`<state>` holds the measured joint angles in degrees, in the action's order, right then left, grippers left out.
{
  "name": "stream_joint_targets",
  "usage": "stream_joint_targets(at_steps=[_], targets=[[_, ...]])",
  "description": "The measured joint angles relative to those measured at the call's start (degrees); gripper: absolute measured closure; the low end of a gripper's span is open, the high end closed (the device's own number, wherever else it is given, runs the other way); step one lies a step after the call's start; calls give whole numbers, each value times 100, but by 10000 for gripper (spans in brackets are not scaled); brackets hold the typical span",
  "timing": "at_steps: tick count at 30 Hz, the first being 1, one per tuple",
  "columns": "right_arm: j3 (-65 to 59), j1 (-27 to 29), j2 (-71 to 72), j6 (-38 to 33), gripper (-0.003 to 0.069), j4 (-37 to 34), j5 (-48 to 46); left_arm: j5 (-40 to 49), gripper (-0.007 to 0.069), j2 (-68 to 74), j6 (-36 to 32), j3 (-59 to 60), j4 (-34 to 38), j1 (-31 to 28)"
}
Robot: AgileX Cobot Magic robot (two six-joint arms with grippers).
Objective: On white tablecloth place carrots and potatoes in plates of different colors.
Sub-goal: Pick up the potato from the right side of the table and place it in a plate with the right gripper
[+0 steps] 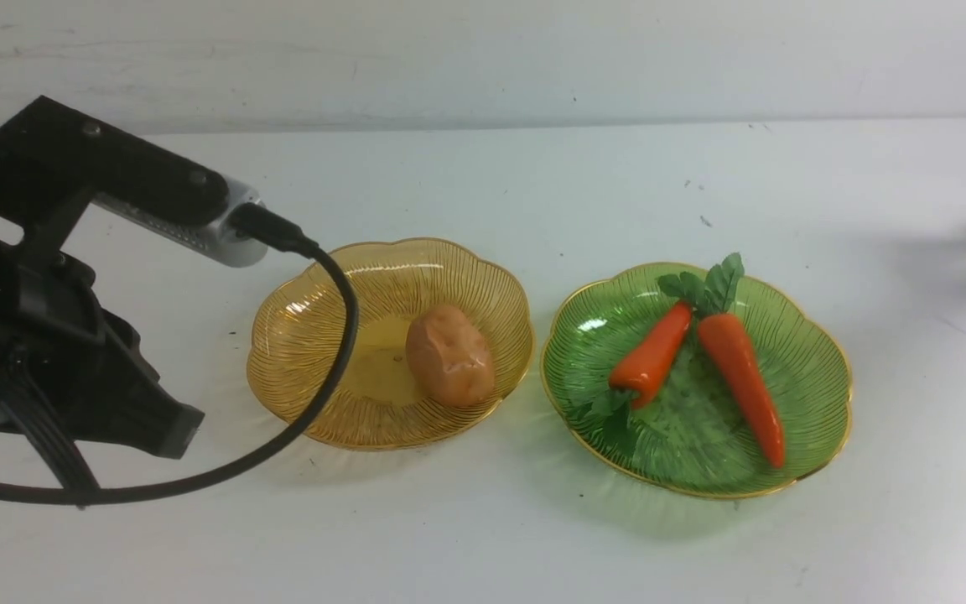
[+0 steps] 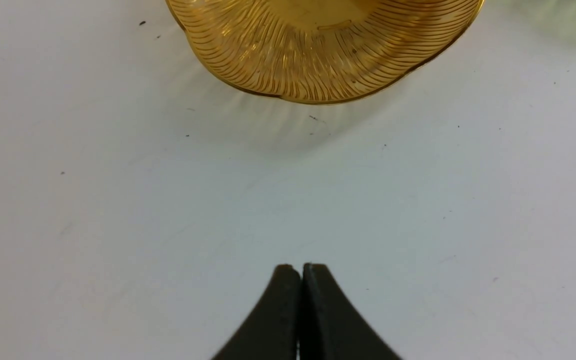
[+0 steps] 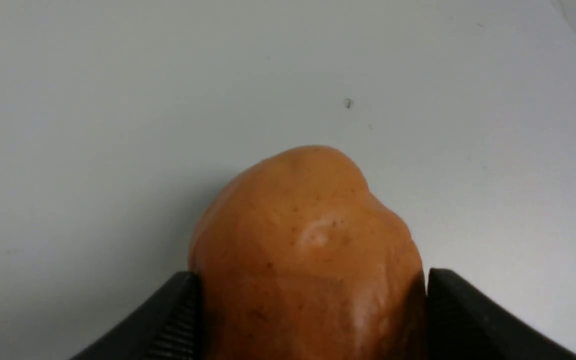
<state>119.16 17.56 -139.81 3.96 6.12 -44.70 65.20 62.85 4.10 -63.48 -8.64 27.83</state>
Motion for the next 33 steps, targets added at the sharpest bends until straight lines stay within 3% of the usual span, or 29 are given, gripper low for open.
stream_joint_targets(at_steps=[7, 11, 15, 20, 23, 26, 33], targets=[[806, -413, 943, -114, 143, -325, -1762, 0, 638, 0, 4, 0, -275, 0], [924, -922, 1866, -430, 143, -1098, -2125, 12, 638, -20, 160, 0, -378, 0], [931, -1811, 2243, -873, 143, -2311, -2629, 179, 635, -168, 362, 0, -501, 0], [931, -3240, 1973, -1025, 143, -3300, -2701, 493, 634, -567, 593, 0, -655, 0], [925, -4345, 1504, -1027, 143, -3404, -2561, 626, 634, -860, 687, 0, -669, 0], [919, -5068, 994, -987, 143, -3335, -2099, 650, 634, -1123, 738, 0, -676, 0], [908, -5598, 273, -921, 143, -3277, -1204, 661, 634, -1682, 743, 0, -684, 0]])
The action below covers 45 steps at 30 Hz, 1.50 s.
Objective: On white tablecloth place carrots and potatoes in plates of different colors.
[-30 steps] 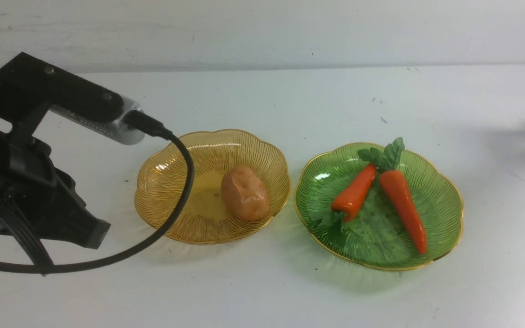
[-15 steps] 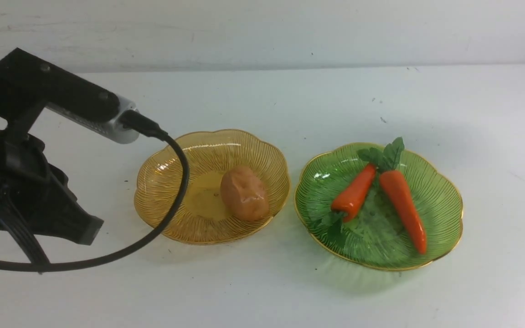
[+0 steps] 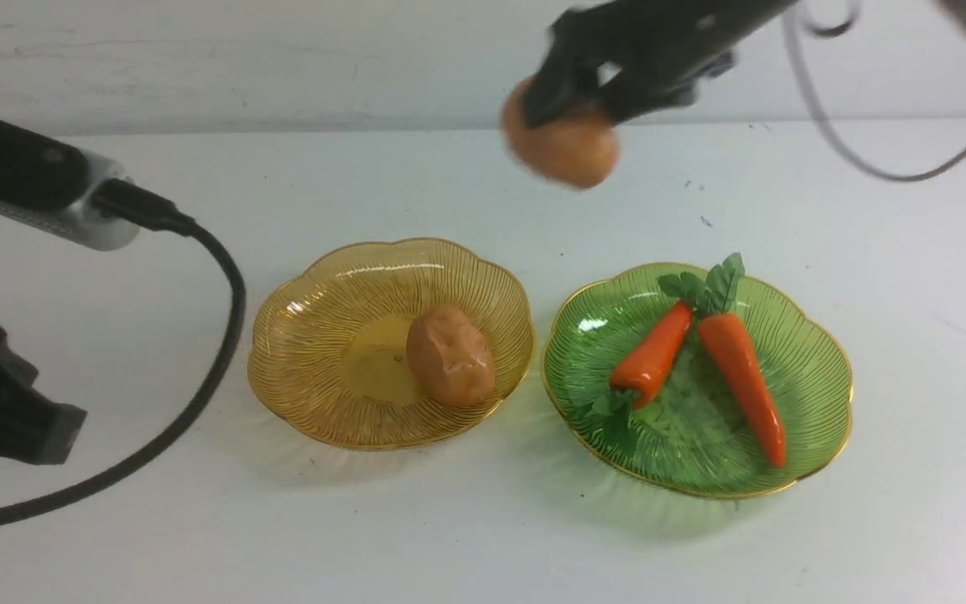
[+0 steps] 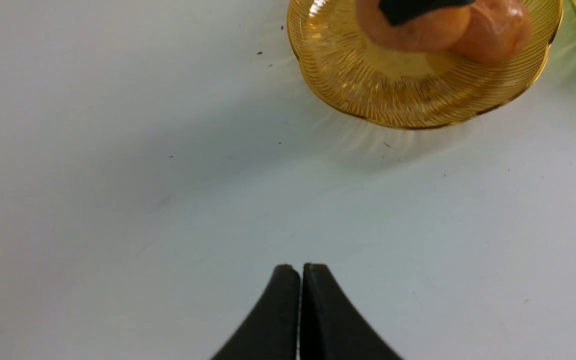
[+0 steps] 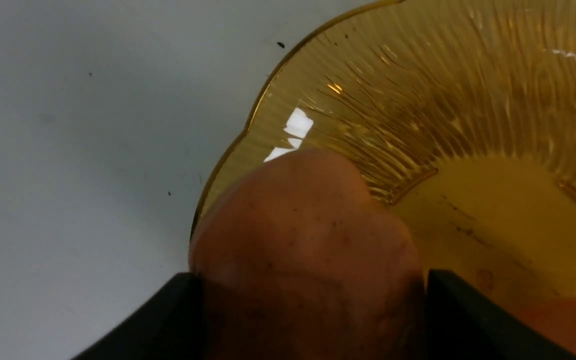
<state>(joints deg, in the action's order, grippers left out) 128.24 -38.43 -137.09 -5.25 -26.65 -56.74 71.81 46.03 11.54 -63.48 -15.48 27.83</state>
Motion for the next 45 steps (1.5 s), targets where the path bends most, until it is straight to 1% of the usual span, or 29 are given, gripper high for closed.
stream_joint_targets(at_steps=[3, 7, 11, 16, 19, 22, 24, 26, 30, 31, 32, 33, 34, 35, 37, 39, 43, 45], targets=[[0, -73, -159, 15, 143, 0, 222, 19, 634, -196, 6, 0, 0, 0], [-6, -78, -226, 194, 140, 47, 256, 47, 634, -442, 6, 0, -5, 0], [36, -78, -226, 490, 84, 272, 164, 100, 634, -613, 25, 0, -5, 0], [286, -78, -213, 621, 12, 577, -246, 115, 634, -742, 144, 0, -5, 0], [520, -78, -189, 662, -3, 735, -540, 118, 634, -747, 148, 0, -5, 0], [970, -78, -170, 705, 1, 869, -981, 118, 634, -747, 148, 0, -5, 0], [1511, -78, -170, 741, 43, 1110, -1382, 118, 634, -747, 148, 0, -11, 0], [1861, -78, -83, 803, 117, 1413, -1489, 118, 634, -747, 148, 0, 0, 0], [2068, -78, 521, 981, 322, 1829, -1559, 118, 634, -780, 154, 0, -8, 0], [2085, -78, 682, 1007, 388, 1913, -1573, 118, 634, -809, 154, 0, -3, 0], [2091, -78, 788, 1016, 421, 1956, -1581, 118, 634, -837, 154, 0, -3, 0], [2118, -74, 1068, 1030, 505, 2039, -1587, 118, 634, -870, 154, 0, -9, 0], [2123, -74, 1352, 1037, 560, 2082, -1587, 118, 634, -908, 154, 0, -9, 0], [2135, -74, 1527, 1057, 599, 2112, -1587, 118, 634, -933, 154, 0, -9, 0], [2166, -74, 1971, 1117, 643, 2155, -1599, 123, 634, -1010, 154, 0, -9, 0], [2182, -74, 2333, 1159, 659, 2198, -1604, 123, 634, -1080, 154, 0, -3, 0], [2188, -74, 3137, 1182, 672, 2287, -1651, 125, 634, -1299, 142, 0, 5, 0], [1945, -74, 3754, 1182, 674, 2486, -1656, 125, 634, -1425, 106, 0, 50, 0]])
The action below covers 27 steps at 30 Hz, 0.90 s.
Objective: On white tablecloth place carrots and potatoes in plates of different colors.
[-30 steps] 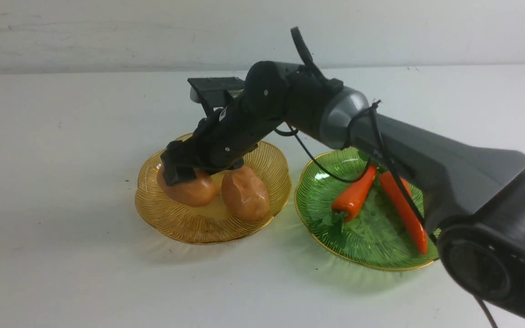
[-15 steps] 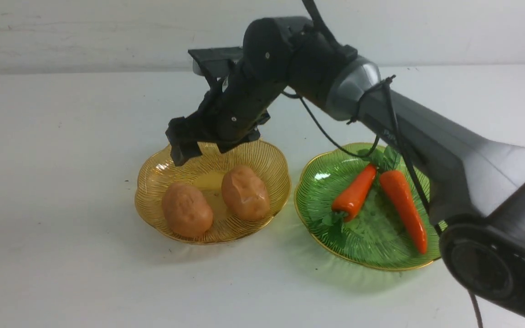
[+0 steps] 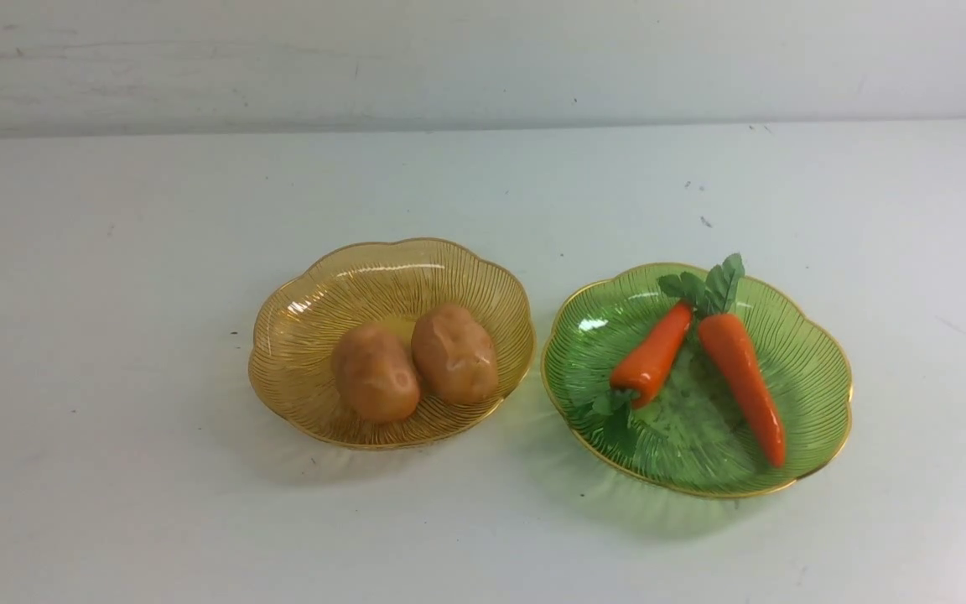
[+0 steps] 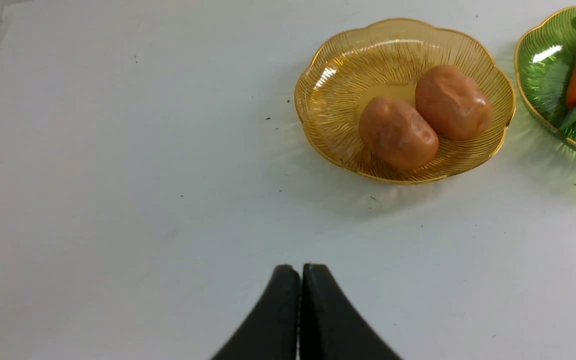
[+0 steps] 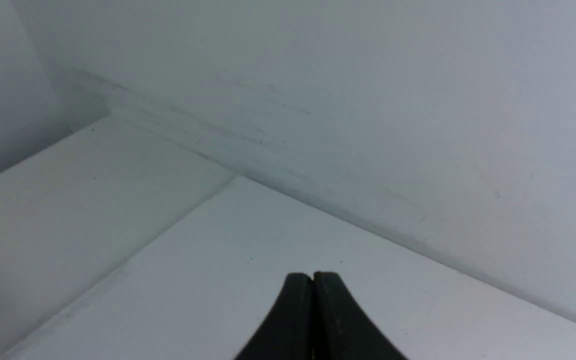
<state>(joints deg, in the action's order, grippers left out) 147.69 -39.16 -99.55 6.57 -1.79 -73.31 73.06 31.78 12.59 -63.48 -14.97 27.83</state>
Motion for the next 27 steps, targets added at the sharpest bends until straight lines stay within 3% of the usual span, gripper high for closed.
stream_joint_targets(at_steps=[6, 11, 14, 19, 24, 27], targets=[[-2347, 0, 1779, 66, 674, 652, 6, 4, 634, -221, -59, 0, 194, 0], [-5431, 0, 3611, 635, 674, 930, 163, 4, 634, -228, -199, 0, 693, 0], [-7755, 0, 5439, 1225, 674, 1868, 1270, 4, 634, -228, -275, 84, 806, 0], [-10703, 0, 7724, 2383, 674, 2855, 3355, -478, 627, -228, -190, 646, 846, 0], [-12512, 0, 9061, 3073, 674, 3528, 5331, -1273, 627, -228, -157, 1382, 853, 0], [-12929, 0, 9529, 3301, 674, 3833, 5955, -1550, 627, -311, -157, 1771, 967, 0]])
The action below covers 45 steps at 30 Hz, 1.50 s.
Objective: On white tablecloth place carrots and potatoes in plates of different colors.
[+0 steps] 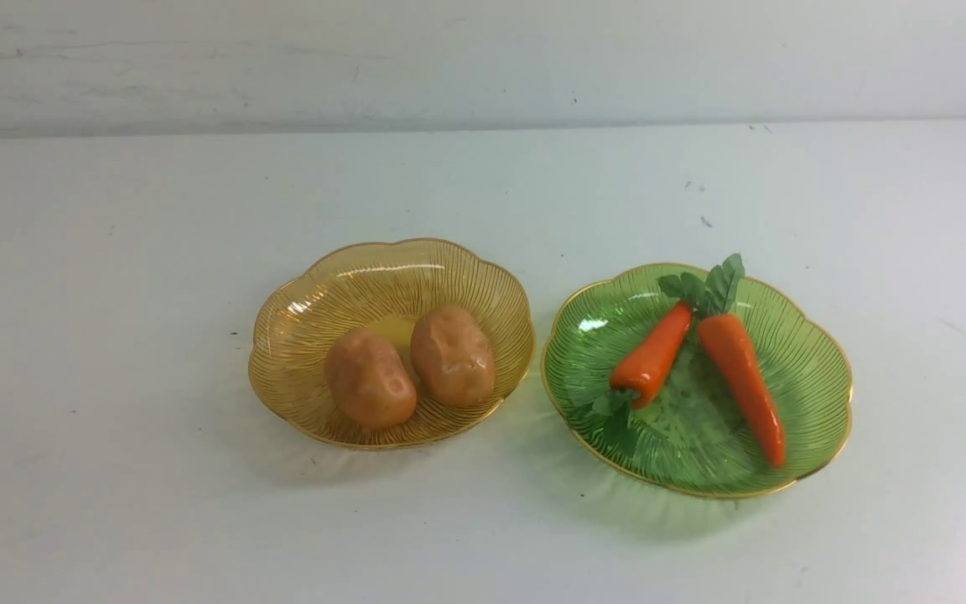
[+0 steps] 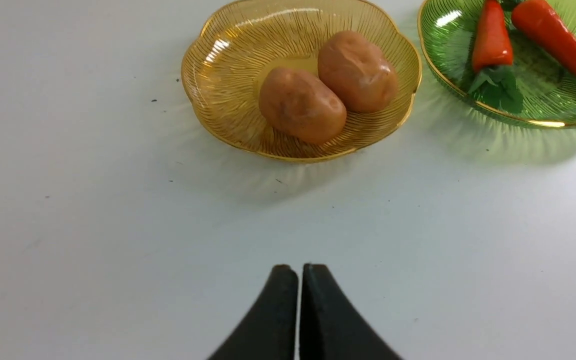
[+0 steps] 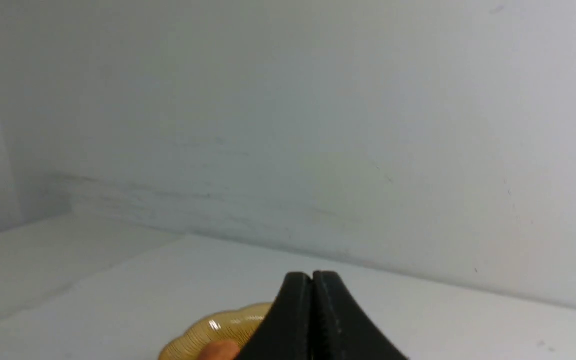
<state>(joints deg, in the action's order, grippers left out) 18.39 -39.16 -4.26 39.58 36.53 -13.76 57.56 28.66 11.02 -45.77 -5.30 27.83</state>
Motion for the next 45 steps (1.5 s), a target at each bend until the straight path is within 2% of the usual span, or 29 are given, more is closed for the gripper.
stream_joint_targets(at_steps=[9, 14, 45], targets=[[-98, 0, 215, 39, 674, 374, 218, -1308, 627, -1950, 306, 1297, 40, 0], [-97, 0, 215, 39, 674, 384, 218, -1817, 627, -2459, 344, 1624, 81, 0], [-97, 0, 215, 39, 674, 395, 218, -1939, 627, -2621, 223, 1738, 195, -7]])
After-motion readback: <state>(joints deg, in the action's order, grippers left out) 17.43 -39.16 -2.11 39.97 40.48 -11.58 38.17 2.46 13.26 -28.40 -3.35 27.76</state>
